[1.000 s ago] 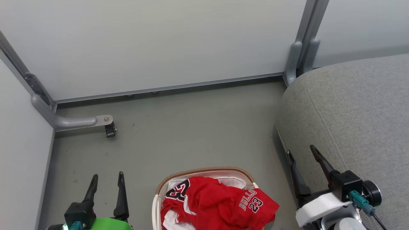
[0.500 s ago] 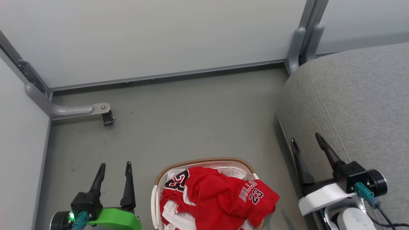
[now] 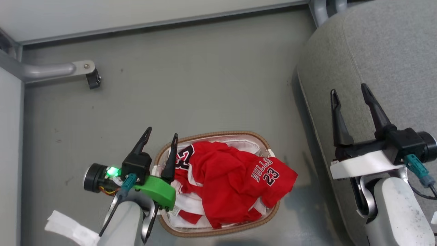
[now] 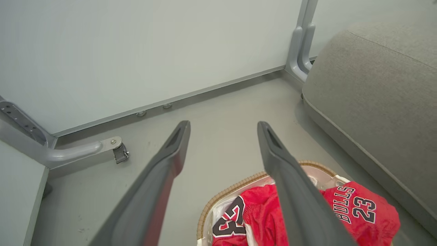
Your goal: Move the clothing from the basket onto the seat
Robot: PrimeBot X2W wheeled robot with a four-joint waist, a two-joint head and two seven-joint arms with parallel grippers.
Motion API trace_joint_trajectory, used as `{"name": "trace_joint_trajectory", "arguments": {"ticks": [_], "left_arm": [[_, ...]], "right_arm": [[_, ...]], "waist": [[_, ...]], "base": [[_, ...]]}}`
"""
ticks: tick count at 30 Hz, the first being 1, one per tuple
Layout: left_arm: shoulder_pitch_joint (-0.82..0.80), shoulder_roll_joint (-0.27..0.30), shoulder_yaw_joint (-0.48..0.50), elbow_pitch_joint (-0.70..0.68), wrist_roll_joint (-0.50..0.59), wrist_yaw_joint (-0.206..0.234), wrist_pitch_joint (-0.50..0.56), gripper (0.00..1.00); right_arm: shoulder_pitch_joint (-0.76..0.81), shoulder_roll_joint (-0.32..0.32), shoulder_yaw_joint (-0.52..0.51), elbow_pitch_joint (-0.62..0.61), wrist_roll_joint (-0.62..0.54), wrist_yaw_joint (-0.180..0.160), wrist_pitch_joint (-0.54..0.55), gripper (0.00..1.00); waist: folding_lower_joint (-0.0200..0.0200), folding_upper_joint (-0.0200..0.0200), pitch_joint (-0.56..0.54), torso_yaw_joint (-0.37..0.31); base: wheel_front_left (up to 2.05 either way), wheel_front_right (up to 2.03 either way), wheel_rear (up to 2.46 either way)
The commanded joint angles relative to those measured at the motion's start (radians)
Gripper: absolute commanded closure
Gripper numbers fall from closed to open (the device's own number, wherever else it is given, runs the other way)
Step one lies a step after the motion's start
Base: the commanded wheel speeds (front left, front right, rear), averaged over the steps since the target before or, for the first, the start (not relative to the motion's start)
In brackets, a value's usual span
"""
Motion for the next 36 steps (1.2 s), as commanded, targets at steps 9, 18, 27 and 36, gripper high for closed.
{"name": "trace_joint_trajectory", "arguments": {"ticks": [9,18,27,36], "left_arm": [[-0.236,0.042,-0.181,0.280,0.059,-0.011,-0.001,0.00],[-0.449,0.062,-0.363,0.554,0.048,-0.012,-0.001,0.00],[-0.547,0.072,-0.438,0.673,0.008,-0.012,-0.001,0.00],[-0.564,0.052,-0.501,0.765,-0.055,-0.012,0.023,0.06]], "right_arm": [[-0.099,-0.003,0.033,-0.071,0.042,0.000,-0.005,0.00],[-0.160,-0.003,0.071,-0.113,0.083,0.000,-0.005,0.00],[-0.187,-0.003,0.105,-0.118,0.118,0.000,-0.005,0.00],[-0.192,-0.003,0.138,-0.111,0.132,0.000,-0.005,0.00]], "waist": [[0.0000,-0.0001,0.300,-0.135],[0.0000,-0.0001,0.425,-0.202],[0.0000,-0.0001,0.480,-0.233],[0.0000,-0.0001,0.479,-0.247]], "base": [[0.00,0.00,0.00],[0.00,0.00,0.00],[0.00,0.00,0.00],[0.00,0.00,0.00]]}}
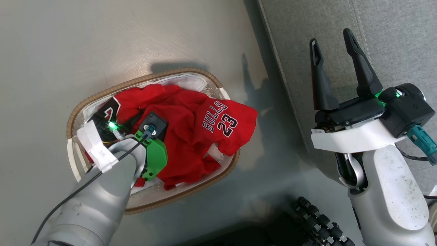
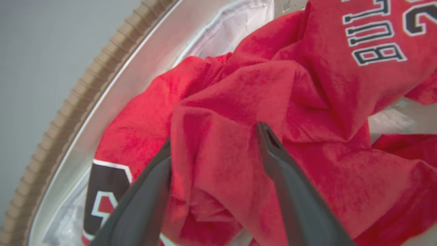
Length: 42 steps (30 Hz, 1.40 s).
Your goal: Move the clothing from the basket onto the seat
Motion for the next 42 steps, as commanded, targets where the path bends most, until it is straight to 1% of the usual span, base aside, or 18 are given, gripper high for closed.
{"name": "trace_joint_trajectory", "arguments": {"ticks": [1,2,3,6,9,12,15,18,23,26,30,35,38,42], "left_arm": [[0.006,-0.006,-0.011,0.004,-0.023,-0.003,0.000,0.56],[0.007,-0.004,-0.021,0.002,-0.031,-0.003,-0.005,0.81],[0.009,-0.001,-0.027,-0.004,-0.039,-0.003,-0.009,1.00],[0.034,0.003,-0.035,-0.028,-0.074,-0.003,-0.018,1.00],[0.063,0.019,-0.045,-0.070,-0.090,-0.003,-0.024,1.00],[0.103,0.048,-0.031,-0.158,-0.103,-0.002,-0.025,1.00],[0.153,0.067,0.001,-0.250,-0.130,0.008,-0.025,1.00],[0.196,0.090,0.036,-0.357,-0.141,0.013,-0.025,1.00],[0.264,0.127,0.056,-0.499,-0.124,0.017,-0.026,1.00],[0.285,0.155,0.060,-0.560,-0.112,0.014,-0.026,1.00],[0.295,0.196,0.069,-0.643,-0.103,0.010,-0.026,1.00],[0.266,0.250,0.063,-0.725,-0.094,0.006,-0.025,1.00],[0.236,0.280,0.051,-0.759,-0.101,0.001,-0.016,1.00],[0.180,0.318,0.033,-0.809,-0.123,-0.001,0.026,1.00]], "right_arm": [[-0.008,-0.003,0.003,0.002,0.005,-0.001,-0.005,0.00],[-0.006,-0.003,0.004,0.002,0.006,-0.001,-0.005,0.00],[-0.003,-0.003,0.003,0.003,0.006,-0.001,-0.005,0.00],[0.011,-0.003,-0.003,0.009,0.002,-0.001,-0.005,0.00],[0.024,-0.002,-0.005,0.019,-0.006,-0.001,-0.005,0.00],[0.036,-0.003,-0.008,0.030,-0.016,-0.001,-0.005,0.00],[0.053,-0.003,-0.008,0.043,-0.028,-0.001,-0.005,0.00],[0.078,-0.003,-0.015,0.061,-0.042,-0.001,-0.005,0.00],[0.135,-0.003,-0.015,0.093,-0.074,-0.001,-0.005,0.00],[0.167,-0.003,-0.012,0.108,-0.087,-0.001,-0.005,0.00],[0.213,-0.004,-0.015,0.133,-0.097,-0.001,-0.005,0.00],[0.267,-0.003,-0.019,0.157,-0.097,-0.001,-0.005,0.00],[0.294,-0.003,-0.015,0.166,-0.096,-0.001,-0.005,0.00],[0.316,-0.003,-0.010,0.173,-0.094,-0.001,-0.005,0.00]], "waist": [[-0.0001,0.0000,-0.006,-0.005],[-0.0001,0.0000,-0.010,-0.006],[-0.0001,0.0000,-0.014,-0.006],[-0.0001,0.0000,-0.038,0.000],[-0.0001,0.0000,-0.069,0.012],[-0.0001,0.0000,-0.107,0.031],[-0.0001,0.0000,-0.157,0.051],[-0.0001,0.0000,-0.220,0.081],[-0.0001,0.0000,-0.350,0.135],[-0.0001,0.0000,-0.429,0.157],[-0.0001,0.0000,-0.533,0.174],[-0.0001,0.0000,-0.647,0.179],[-0.0001,0.0000,-0.696,0.175],[-0.0001,0.0000,-0.741,0.169]], "base": [[0.00,0.00,0.00],[0.00,0.00,0.00],[0.00,0.00,0.00],[0.00,0.00,0.00],[0.00,0.00,0.00],[0.00,0.00,0.00],[0.00,0.00,0.00],[0.00,0.00,0.00],[0.00,0.00,0.00],[0.00,0.00,0.00],[0.00,0.00,0.00],[0.00,0.00,0.00],[0.00,0.00,0.00],[0.00,0.00,0.00]]}}
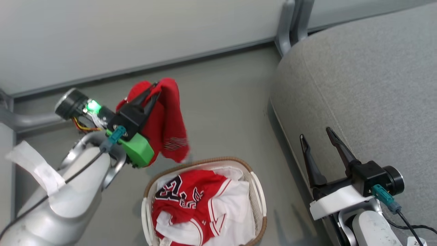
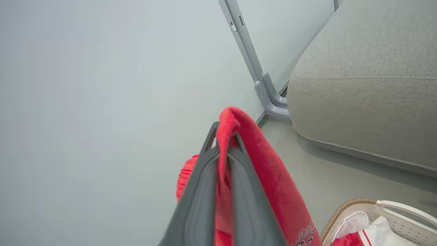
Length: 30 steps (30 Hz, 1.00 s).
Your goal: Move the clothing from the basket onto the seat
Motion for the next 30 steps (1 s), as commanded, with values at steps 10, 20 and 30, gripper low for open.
{"name": "trace_joint_trajectory", "arguments": {"ticks": [10,20,30], "left_arm": [[-0.190,0.062,-0.039,-0.078,-0.058,-0.004,0.092,1.00],[-0.253,0.027,-0.047,-0.057,-0.058,0.017,0.125,1.00],[-0.315,-0.041,-0.083,-0.055,-0.060,0.011,0.136,1.00]], "right_arm": [[-0.006,-0.004,0.043,0.004,-0.014,-0.001,-0.005,0.00],[-0.056,-0.004,0.160,0.004,0.028,-0.001,-0.005,0.00],[-0.251,-0.004,0.317,0.056,0.104,-0.001,-0.005,0.00]], "waist": [[0.0001,0.0000,-0.134,0.002],[0.0001,0.0000,-0.147,-0.011],[0.0001,0.0000,-0.151,0.026]], "base": [[0.00,0.00,0.00],[0.00,0.00,0.00],[0.00,0.00,0.00]]}}
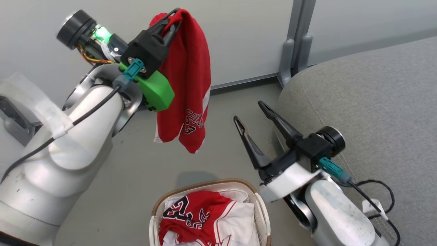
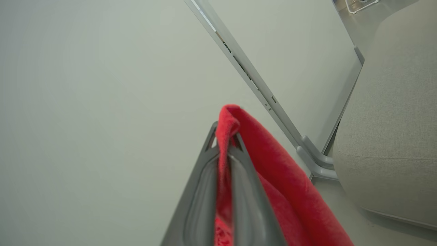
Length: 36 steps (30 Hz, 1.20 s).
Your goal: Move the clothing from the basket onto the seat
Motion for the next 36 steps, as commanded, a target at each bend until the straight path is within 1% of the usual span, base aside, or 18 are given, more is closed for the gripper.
{"name": "trace_joint_trajectory", "arguments": {"ticks": [1,6,9,12,17,27,29,30,31,33,34,36], "left_arm": [[-0.022,-0.012,-0.006,0.005,-0.004,-0.002,0.001,1.00],[-0.054,-0.059,-0.033,0.024,-0.003,-0.004,-0.005,1.00],[-0.064,-0.084,-0.052,0.028,-0.006,-0.006,-0.011,1.00],[-0.069,-0.103,-0.070,0.026,-0.014,-0.006,-0.012,1.00],[-0.062,-0.118,-0.100,0.001,-0.027,-0.010,-0.007,1.00],[-0.058,-0.136,-0.142,-0.089,-0.052,-0.012,0.007,1.00],[-0.056,-0.135,-0.145,-0.102,-0.054,-0.012,0.012,1.00],[-0.052,-0.133,-0.146,-0.108,-0.056,-0.012,0.011,1.00],[-0.043,-0.129,-0.146,-0.112,-0.062,-0.012,0.011,1.00],[-0.024,-0.119,-0.144,-0.112,-0.071,-0.006,0.014,1.00],[-0.017,-0.115,-0.144,-0.112,-0.074,-0.003,0.013,1.00],[0.000,-0.106,-0.139,-0.106,-0.085,0.004,0.007,1.00]], "right_arm": [[-0.032,-0.003,0.016,0.016,0.005,-0.001,-0.005,0.00],[-0.128,-0.003,0.030,0.094,0.025,-0.001,-0.004,0.00],[-0.161,-0.003,0.018,0.149,0.023,-0.001,-0.003,0.00],[-0.179,-0.003,0.030,0.184,0.037,-0.001,-0.003,0.00],[-0.183,-0.003,0.034,0.210,0.036,-0.001,-0.003,0.00],[-0.207,-0.003,-0.012,0.294,0.001,-0.001,-0.003,0.00],[-0.211,-0.003,-0.017,0.309,0.000,-0.001,-0.003,0.30],[-0.215,-0.003,-0.021,0.315,0.001,-0.001,-0.003,0.57],[-0.220,-0.003,-0.026,0.321,0.003,-0.001,-0.003,0.68],[-0.224,-0.003,-0.033,0.328,0.005,-0.001,-0.003,0.95],[-0.223,-0.003,-0.034,0.330,0.006,-0.001,-0.003,1.00],[-0.221,-0.003,-0.035,0.333,0.009,-0.001,-0.003,1.00]], "waist": [[0.0001,0.0000,0.000,0.016],[0.0001,0.0000,0.004,0.053],[0.0001,0.0000,0.005,0.070],[0.0001,0.0000,0.003,0.082],[0.0001,0.0000,-0.003,0.092],[0.0001,0.0000,-0.012,0.123],[0.0001,0.0000,-0.012,0.128],[0.0001,0.0000,-0.012,0.130],[0.0001,0.0000,-0.013,0.132],[0.0001,0.0000,-0.012,0.134],[0.0001,0.0000,-0.012,0.134],[0.0001,0.0000,-0.011,0.134]], "base": [[0.00,0.00,0.00],[0.00,0.00,0.00],[0.00,0.00,0.00],[0.00,0.00,0.00],[0.00,0.00,0.00],[0.00,0.00,0.00],[0.00,0.00,0.00],[0.00,0.00,0.00],[0.00,0.00,0.00],[0.00,0.00,0.00],[0.00,0.00,0.00],[0.00,0.00,0.00]]}}
